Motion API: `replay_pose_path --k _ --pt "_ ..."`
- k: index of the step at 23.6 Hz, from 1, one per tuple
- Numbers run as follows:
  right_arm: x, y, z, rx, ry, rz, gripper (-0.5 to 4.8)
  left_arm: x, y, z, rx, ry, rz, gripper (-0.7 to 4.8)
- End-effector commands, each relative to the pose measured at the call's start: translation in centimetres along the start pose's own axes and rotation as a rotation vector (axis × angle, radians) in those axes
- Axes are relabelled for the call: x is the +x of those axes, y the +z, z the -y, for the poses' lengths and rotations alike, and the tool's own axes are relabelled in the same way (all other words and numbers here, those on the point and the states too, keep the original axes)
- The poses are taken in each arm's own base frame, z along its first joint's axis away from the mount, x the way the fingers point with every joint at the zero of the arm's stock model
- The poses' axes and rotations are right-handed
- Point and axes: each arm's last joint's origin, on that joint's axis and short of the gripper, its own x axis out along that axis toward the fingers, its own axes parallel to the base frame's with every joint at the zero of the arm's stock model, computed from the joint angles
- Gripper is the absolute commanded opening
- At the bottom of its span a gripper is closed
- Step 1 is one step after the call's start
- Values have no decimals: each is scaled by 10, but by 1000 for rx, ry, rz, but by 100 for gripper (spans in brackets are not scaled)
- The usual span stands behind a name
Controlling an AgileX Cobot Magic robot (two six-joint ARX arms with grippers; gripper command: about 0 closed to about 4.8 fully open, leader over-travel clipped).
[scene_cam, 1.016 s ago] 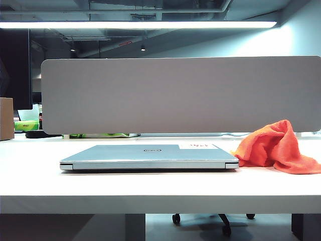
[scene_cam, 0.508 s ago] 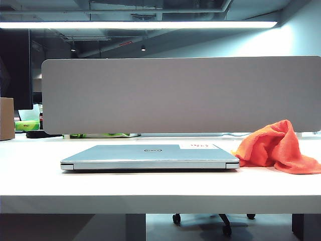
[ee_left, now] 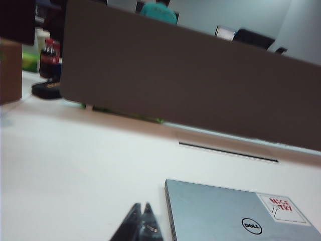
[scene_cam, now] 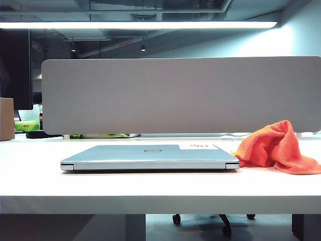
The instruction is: Pick up the rag and use it to wipe the water off the lid of the laptop on the table.
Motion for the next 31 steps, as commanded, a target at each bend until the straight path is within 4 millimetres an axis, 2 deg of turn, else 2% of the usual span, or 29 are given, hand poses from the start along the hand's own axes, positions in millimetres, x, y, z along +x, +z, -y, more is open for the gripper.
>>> replay_pose_path --k 1,4,6,9,10,12,13,17,19,22,25,27,31 --pt "-22 -7 3 2 -22 9 -8 1 0 0 40 3 10 -5" --pt "-33 -13 4 -1 -20 -23 -8 3 -7 -2 49 13 -8 -5" --pt "-38 -22 3 -5 28 -113 -3 6 -19 -6 80 22 -7 -5" --pt "-40 -32 2 -3 99 -223 61 11 -34 -10 140 20 22 -5" --pt "-40 -37 2 -2 109 -265 68 12 -40 -12 140 21 23 -5" --pt "-39 -43 3 -7 83 -299 54 13 -51 -15 135 27 -17 -5" --pt "-36 -48 3 -10 68 -295 -7 13 -58 -16 128 35 -65 -5" --pt "-29 -60 4 -9 61 -264 -6 12 -66 -18 119 51 -157 -5" --pt "-24 -74 4 -9 67 -279 -5 11 -71 -19 113 60 -208 -5" --pt "-23 -95 5 -13 61 -370 -5 11 -74 -20 110 65 -238 -5" --pt "-27 -106 6 -21 52 -480 -5 11 -74 -20 110 65 -241 -5" --pt "-24 -108 6 -108 66 -454 -5 11 -74 -20 110 65 -241 -5" --pt "-9 -125 6 -156 65 -201 -5 11 -74 -20 110 65 -241 -5"
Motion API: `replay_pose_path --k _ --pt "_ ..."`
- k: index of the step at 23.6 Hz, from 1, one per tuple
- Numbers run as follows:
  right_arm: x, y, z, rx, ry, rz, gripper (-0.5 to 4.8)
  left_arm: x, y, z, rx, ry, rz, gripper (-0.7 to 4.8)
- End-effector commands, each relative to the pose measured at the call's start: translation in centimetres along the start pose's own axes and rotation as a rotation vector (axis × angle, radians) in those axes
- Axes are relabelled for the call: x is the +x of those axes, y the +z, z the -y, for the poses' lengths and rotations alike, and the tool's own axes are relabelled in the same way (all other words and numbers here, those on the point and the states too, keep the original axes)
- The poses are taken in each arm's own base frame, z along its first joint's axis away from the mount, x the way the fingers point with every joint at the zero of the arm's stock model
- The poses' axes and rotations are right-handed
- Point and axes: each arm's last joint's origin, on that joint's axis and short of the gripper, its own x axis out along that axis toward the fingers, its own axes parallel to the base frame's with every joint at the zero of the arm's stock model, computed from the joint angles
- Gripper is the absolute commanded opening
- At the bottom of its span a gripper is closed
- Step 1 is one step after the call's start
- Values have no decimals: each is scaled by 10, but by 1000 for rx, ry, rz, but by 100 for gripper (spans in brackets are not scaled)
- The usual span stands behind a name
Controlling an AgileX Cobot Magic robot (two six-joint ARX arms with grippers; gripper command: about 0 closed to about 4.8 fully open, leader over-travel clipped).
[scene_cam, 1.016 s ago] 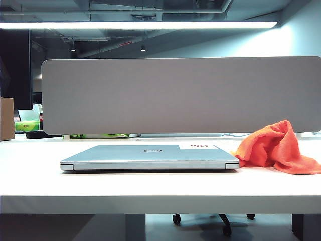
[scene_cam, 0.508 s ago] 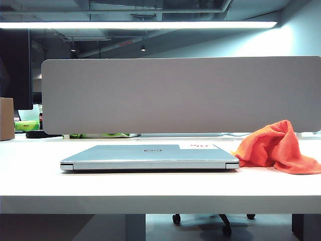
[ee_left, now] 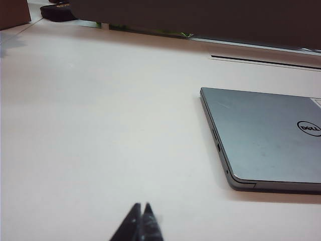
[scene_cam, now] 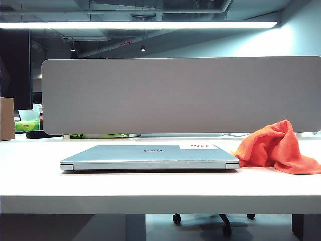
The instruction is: Pick up the rag and use it to wipe the water off the lid of the laptop on the table.
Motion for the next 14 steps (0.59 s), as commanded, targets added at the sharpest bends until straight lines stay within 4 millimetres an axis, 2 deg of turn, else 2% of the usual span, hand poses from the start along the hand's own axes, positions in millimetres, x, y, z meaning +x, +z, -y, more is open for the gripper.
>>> replay_pose_path --k 1,4,8,10,14 --pt "14 -9 3 -20 -57 226 -5 0 2 0 2 0 14 -5" --pt "19 -26 11 10 -150 295 -5 0 2 0 2 0 13 -5" --pt "20 -33 19 16 -233 289 -5 0 2 0 1 0 14 -5" --pt "22 -43 22 26 -262 262 -5 0 2 0 1 0 13 -5" --pt "25 -66 24 92 -284 77 -5 0 2 0 1 0 13 -5"
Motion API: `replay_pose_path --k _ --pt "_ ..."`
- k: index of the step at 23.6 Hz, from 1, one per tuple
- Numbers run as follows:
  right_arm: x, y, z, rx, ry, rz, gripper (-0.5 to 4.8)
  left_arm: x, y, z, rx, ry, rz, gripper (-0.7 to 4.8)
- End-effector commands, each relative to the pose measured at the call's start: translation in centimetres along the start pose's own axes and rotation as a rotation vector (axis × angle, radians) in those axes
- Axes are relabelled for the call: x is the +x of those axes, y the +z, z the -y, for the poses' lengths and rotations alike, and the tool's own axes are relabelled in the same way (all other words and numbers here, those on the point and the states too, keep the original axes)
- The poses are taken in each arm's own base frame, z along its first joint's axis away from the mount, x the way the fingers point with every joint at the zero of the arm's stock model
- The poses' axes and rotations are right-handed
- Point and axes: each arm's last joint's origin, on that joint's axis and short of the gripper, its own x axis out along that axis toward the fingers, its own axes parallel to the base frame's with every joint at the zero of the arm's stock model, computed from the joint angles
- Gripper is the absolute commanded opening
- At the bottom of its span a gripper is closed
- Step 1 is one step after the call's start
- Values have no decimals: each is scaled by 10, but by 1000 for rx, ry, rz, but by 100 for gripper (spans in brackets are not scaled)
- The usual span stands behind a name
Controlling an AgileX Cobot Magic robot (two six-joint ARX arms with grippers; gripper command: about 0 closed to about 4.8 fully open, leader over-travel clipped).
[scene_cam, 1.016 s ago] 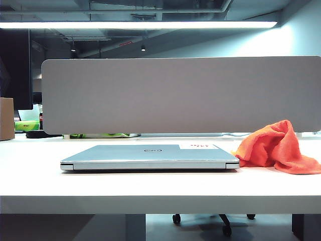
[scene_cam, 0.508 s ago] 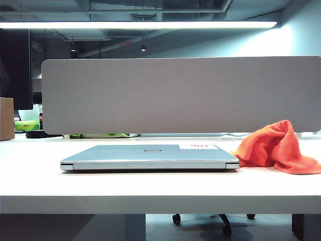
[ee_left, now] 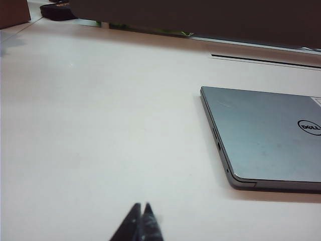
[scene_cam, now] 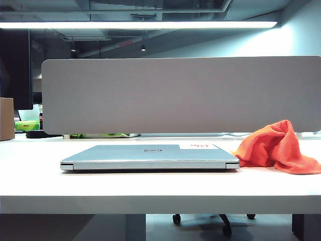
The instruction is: Pick up the rag and use it to wipe the water off the lid of the laptop on the table.
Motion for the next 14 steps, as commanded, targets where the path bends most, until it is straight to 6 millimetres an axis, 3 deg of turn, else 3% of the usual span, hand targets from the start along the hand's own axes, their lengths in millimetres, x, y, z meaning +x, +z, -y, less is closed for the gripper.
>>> replay_pose_path --k 1,14 --pt "-1 -13 1 16 -10 -129 -5 0 3 0 2 -1 16 -5" --pt "-2 -20 1 18 -8 -196 -5 0 3 0 2 -1 17 -5"
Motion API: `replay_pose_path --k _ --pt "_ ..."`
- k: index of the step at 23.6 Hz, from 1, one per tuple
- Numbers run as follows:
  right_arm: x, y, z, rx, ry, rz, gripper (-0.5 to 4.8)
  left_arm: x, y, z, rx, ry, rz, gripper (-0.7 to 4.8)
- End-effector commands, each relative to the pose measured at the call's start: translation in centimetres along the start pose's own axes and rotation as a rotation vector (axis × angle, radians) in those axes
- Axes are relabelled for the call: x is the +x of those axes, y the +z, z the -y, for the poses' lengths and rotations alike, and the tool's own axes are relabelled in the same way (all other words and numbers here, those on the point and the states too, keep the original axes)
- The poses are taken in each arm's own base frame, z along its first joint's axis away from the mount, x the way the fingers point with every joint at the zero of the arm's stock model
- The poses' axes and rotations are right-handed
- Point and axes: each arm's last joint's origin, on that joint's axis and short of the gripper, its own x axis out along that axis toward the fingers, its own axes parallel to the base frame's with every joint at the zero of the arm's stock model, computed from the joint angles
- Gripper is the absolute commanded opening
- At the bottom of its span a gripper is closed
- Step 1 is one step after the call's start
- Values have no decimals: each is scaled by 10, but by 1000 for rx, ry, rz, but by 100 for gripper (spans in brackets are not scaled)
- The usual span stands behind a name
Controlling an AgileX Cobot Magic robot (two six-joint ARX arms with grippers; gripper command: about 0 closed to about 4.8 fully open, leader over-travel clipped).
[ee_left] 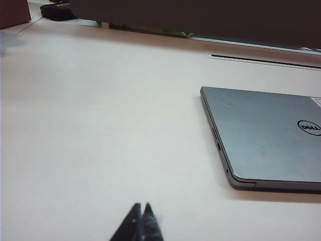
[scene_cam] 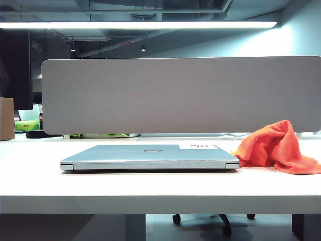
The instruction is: Pick up the rag and use it to wipe the water off the lid of the laptop on the table.
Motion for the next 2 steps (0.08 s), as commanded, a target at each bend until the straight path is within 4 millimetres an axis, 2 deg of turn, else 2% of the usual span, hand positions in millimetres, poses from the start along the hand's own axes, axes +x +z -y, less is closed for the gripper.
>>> replay_pose_path --k 1,2 --pt "0 0 0 3 1 9 -5 0 3 0 2 -1 16 -5" --pt "0 0 0 3 1 9 -5 0 2 0 2 0 16 -5"
